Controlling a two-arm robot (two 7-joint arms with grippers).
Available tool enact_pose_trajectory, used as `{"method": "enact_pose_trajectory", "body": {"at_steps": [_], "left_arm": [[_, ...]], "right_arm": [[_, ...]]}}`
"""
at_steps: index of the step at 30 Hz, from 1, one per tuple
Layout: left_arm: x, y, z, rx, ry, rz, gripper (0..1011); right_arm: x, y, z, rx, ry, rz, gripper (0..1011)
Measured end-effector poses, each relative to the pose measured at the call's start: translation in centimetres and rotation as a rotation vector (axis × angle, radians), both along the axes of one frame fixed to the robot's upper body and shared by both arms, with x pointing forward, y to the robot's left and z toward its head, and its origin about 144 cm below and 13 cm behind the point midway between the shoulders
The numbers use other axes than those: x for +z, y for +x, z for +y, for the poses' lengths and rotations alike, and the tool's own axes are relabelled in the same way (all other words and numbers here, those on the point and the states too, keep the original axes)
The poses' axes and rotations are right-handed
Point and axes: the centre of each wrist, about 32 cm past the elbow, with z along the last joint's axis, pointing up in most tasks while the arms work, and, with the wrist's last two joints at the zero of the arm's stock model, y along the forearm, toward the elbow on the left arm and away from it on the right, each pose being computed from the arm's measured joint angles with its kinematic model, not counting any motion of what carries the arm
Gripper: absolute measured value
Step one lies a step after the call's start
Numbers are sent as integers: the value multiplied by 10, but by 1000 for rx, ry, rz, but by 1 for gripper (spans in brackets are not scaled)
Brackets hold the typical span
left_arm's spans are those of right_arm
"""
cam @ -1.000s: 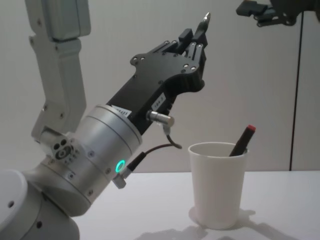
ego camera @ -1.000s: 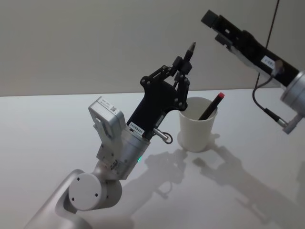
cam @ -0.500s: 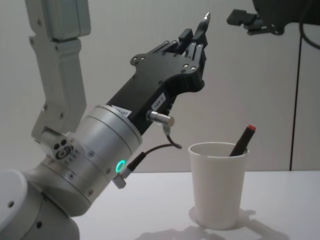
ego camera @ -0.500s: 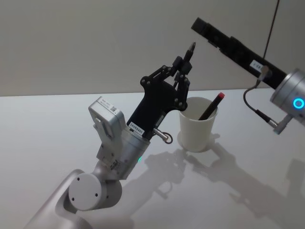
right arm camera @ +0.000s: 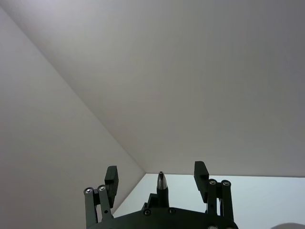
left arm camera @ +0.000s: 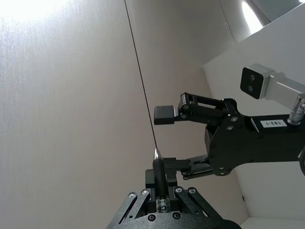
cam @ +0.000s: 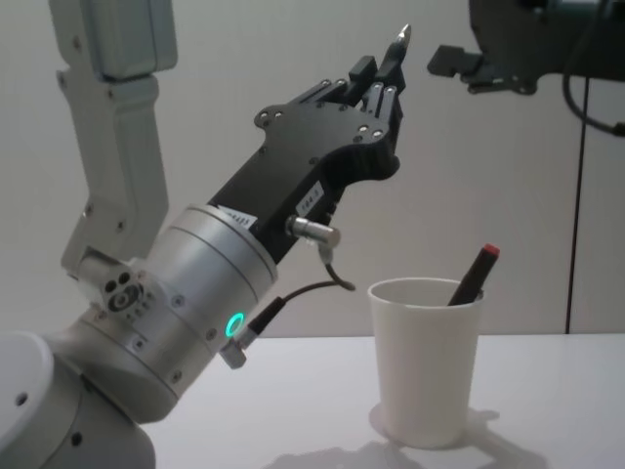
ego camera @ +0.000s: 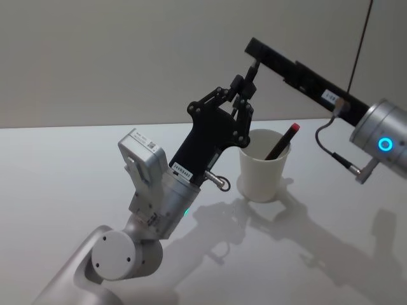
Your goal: Place the pen into the pen holder.
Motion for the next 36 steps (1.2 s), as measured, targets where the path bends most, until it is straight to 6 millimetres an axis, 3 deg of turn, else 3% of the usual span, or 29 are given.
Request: {"method": "enact_pose_trajectory", "body": {"at_steps": [31, 36], "left_arm": [[0, 0, 0, 0, 0, 0, 138], [0, 0, 0, 0, 0, 0, 138]], "right_arm": [[-9, 3, 10, 15, -30, 7, 1001], [-10, 3, 11, 15, -31, 7, 919]]}}
